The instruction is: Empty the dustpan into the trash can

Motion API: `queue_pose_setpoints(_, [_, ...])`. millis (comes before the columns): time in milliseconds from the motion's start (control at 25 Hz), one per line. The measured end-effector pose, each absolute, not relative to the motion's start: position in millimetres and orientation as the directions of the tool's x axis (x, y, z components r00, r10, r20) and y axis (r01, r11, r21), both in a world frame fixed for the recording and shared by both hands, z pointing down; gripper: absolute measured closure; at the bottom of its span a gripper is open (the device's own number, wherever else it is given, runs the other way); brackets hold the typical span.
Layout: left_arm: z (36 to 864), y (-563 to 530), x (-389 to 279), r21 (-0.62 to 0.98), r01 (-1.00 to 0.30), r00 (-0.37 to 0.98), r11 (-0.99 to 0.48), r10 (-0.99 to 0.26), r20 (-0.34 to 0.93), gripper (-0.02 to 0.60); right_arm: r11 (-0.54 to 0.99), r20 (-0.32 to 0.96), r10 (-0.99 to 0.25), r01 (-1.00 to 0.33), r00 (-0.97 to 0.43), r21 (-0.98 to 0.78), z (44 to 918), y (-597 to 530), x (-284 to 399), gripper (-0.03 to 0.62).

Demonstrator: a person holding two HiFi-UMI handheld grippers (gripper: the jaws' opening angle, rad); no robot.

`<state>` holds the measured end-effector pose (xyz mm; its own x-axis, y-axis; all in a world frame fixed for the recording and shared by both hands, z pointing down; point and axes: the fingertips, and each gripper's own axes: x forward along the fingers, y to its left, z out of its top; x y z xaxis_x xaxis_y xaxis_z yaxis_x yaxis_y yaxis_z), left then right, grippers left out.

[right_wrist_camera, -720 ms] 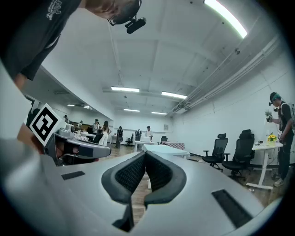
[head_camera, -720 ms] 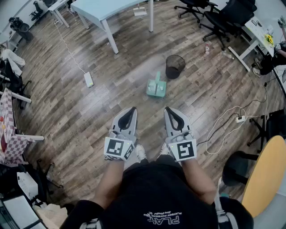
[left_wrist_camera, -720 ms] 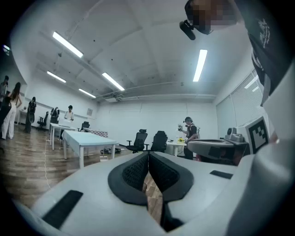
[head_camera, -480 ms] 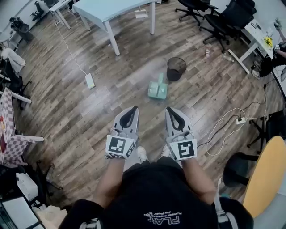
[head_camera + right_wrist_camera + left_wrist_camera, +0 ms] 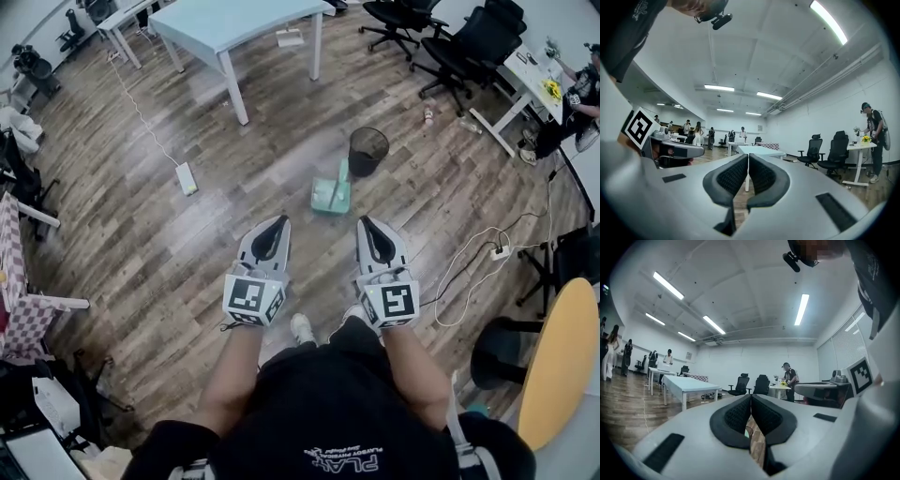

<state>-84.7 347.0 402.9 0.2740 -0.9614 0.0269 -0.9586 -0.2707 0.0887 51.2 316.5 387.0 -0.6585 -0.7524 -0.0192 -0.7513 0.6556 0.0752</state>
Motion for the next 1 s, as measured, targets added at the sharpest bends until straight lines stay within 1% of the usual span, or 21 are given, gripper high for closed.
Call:
queue_pose_setpoints(200, [409.8,342.9,-98.1,0.086,-0.958,0.277,-0.273,-0.960,0.032,0.558,0.637,0.014,-0.770,-0.769,-0.637,0.054,398.9,305.8,43.3,0.568])
queue_pose_setpoints(480, [415.3,309.8,-112.7,0.082,-0.960,0.273,-0.267,-0.960,0.069,0.558,0.616,0.049,-0.787,-0.787,-0.615,0.035,407.5,266.4,30.5,0.567])
queue_pose_setpoints(720, [427.7,268.5,-115.3,0.106,-0.960,0.271,-0.261,-0.958,0.093,0.558,0.629,0.089,-0.775,-0.776,-0.625,0.030,429.0,231.5,24.7,0.566])
queue_pose_setpoints(840, [427.8,241.9,-119.8,0.116,-0.960,0.266,-0.256,-0.961,0.082,0.558,0.630,0.095,-0.775,-0.776,-0.625,0.034,437.0,208.5,19.7,0.567])
queue_pose_setpoints(1000, [433.3,200.0,-120.7,0.112,-0.960,0.270,-0.258,-0.957,0.104,0.558,0.629,0.104,-0.775,-0.777,-0.624,0.022,443.1,171.7,17.8,0.567])
